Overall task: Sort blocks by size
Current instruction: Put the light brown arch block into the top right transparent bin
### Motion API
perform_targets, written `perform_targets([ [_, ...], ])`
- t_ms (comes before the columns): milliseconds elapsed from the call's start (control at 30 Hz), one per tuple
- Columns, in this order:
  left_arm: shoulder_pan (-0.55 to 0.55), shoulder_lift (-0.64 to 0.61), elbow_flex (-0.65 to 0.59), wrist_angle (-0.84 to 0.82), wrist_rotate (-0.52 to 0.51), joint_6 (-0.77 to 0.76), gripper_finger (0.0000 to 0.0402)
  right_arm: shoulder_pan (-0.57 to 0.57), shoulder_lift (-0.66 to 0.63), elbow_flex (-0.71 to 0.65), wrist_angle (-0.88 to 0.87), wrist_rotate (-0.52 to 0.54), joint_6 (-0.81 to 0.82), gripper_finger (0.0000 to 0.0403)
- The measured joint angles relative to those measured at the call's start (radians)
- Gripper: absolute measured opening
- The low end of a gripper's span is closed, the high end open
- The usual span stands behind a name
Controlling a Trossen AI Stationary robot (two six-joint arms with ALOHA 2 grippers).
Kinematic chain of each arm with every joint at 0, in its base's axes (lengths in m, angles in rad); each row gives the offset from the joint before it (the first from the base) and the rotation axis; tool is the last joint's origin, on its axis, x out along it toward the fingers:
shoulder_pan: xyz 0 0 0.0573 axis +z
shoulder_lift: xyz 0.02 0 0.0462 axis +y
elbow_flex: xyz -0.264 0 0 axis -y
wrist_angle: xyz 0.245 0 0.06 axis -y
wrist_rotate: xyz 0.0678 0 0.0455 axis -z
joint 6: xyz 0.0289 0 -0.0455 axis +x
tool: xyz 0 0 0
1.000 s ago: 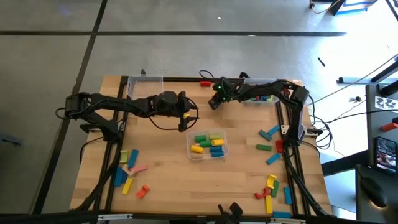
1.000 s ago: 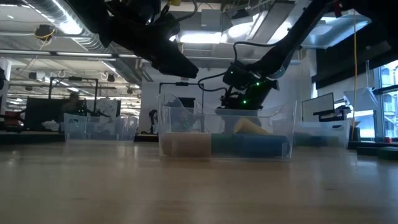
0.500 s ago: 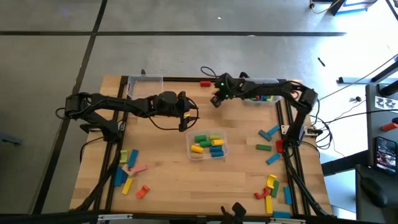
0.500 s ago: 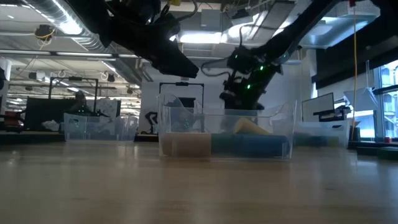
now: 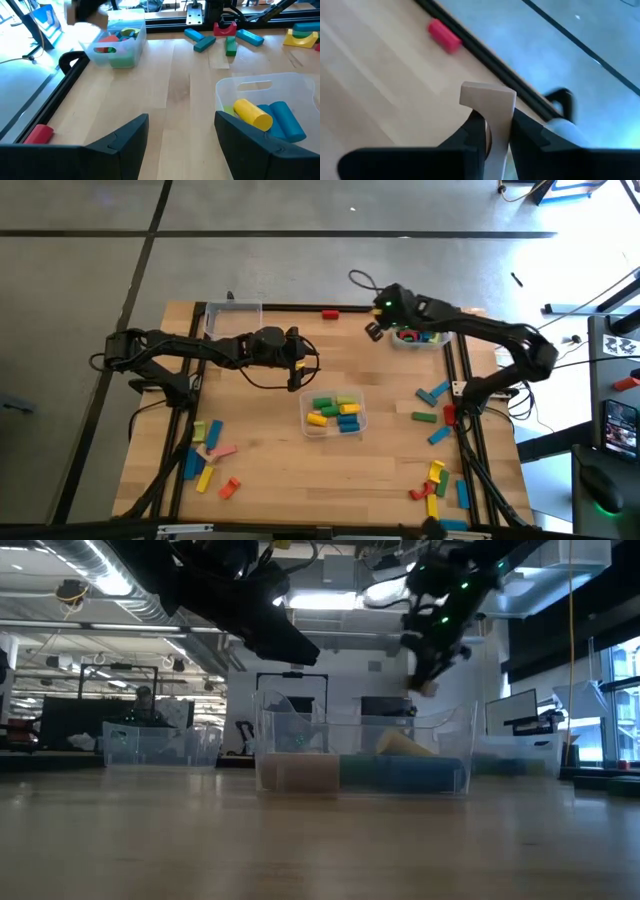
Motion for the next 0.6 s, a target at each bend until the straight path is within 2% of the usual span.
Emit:
perform_targets([
  [133,0.000,0.000,0.000,-0.004,0.000,-0.011,0.0224,-0.061,-0.084,-0.007,-0.102,0.009,-0.018,0.0070],
  [267,0.000,0.000,0.000,-0.010,0.000,-0.008,0.0224,-0.144,-0.157,-0.063,-0.117,0.004,-0.017,0.0071],
  [600,0.000,0.000,0.000,-0.008,-0.032,-0.026,0.0223,-0.298,-0.192,-0.299,-0.018,-0.081,0.006,0.0071],
])
